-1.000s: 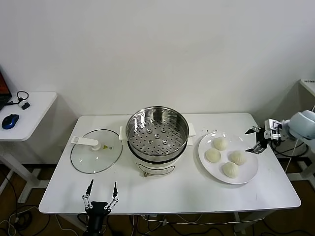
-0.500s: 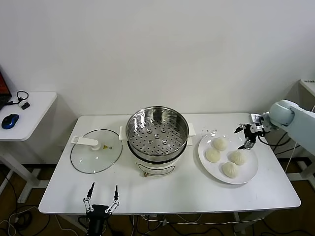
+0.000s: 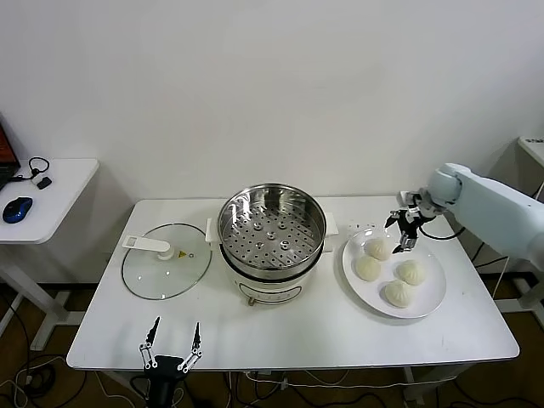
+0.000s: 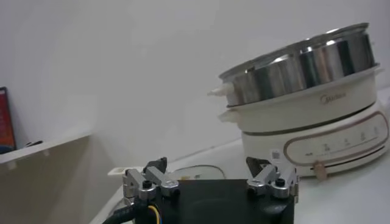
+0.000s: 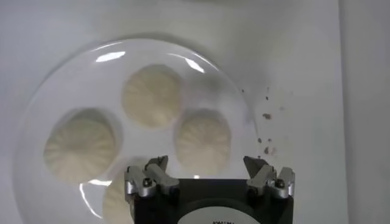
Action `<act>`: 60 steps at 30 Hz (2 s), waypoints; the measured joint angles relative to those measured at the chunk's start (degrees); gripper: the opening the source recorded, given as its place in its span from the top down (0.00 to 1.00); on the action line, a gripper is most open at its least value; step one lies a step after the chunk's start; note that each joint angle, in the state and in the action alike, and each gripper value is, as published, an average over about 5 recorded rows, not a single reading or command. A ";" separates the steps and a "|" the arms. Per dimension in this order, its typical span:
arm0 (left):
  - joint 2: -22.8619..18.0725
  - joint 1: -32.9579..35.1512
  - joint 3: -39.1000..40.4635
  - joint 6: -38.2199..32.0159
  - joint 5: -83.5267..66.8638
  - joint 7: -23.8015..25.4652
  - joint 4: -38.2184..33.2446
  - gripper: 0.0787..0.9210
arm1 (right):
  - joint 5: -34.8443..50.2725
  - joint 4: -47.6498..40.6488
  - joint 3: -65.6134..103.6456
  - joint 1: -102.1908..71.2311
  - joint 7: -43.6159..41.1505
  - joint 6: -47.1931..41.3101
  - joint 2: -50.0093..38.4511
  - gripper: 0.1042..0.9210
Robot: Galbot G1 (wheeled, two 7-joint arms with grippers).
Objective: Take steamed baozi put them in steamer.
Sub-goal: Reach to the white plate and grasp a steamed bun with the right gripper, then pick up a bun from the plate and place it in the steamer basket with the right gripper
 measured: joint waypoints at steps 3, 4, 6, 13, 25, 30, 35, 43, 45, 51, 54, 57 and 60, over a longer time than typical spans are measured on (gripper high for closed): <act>0.00 -0.13 -0.25 -0.10 0.14 0.03 0.20 0.12 | -0.63 -1.63 -0.30 -0.35 -0.05 0.22 1.43 0.12; 0.00 -0.18 -0.30 -0.15 0.22 0.03 0.27 0.12 | -0.86 -2.07 -0.39 -0.48 -0.06 0.25 1.78 0.12; 0.00 -0.25 -0.37 -0.25 0.44 0.04 0.44 0.12 | -1.35 -2.87 -0.58 -0.74 -0.11 0.26 2.36 0.12; 0.00 -0.55 -0.54 -0.43 1.36 0.03 1.05 0.12 | -2.73 -5.40 -0.43 -1.79 -0.07 0.30 3.92 0.12; 0.00 -1.19 -0.98 -0.68 2.23 -0.12 1.80 0.12 | -4.02 -8.62 1.43 -3.00 0.35 0.41 6.56 0.12; 0.00 -1.22 -1.08 -0.68 2.47 -0.08 1.84 0.12 | -4.30 -8.98 1.57 -3.31 0.16 0.27 6.84 0.12; 0.00 -1.31 -1.24 -0.67 2.62 -0.04 1.92 0.12 | -4.56 -9.36 1.70 -3.62 -0.09 0.22 6.88 0.16; 0.00 -1.55 -1.36 -0.54 2.71 -0.01 2.13 0.12 | -4.67 -9.36 2.14 -4.08 -0.20 0.14 6.70 0.27; 0.00 -1.61 -1.38 -0.53 2.73 -0.01 2.20 0.12 | -4.67 -9.13 2.18 -4.09 -0.20 0.13 6.55 0.30; 0.00 -1.59 -1.45 -0.57 2.76 -0.05 2.26 0.12 | -4.15 -7.93 1.61 -3.30 -0.21 0.11 5.86 0.32; 0.00 -1.50 -1.46 -0.58 2.76 -0.14 2.12 0.12 | -3.21 -6.72 0.34 -2.04 -0.33 0.17 5.19 0.32; 0.00 -1.39 -1.53 -0.60 2.75 -0.23 1.94 0.12 | -1.85 -4.98 -1.58 -0.12 -0.56 0.43 4.37 0.32; 0.00 -1.31 -1.62 -0.63 2.72 -0.28 1.89 0.12 | -0.10 -2.70 -4.01 2.48 -0.72 0.92 3.45 0.32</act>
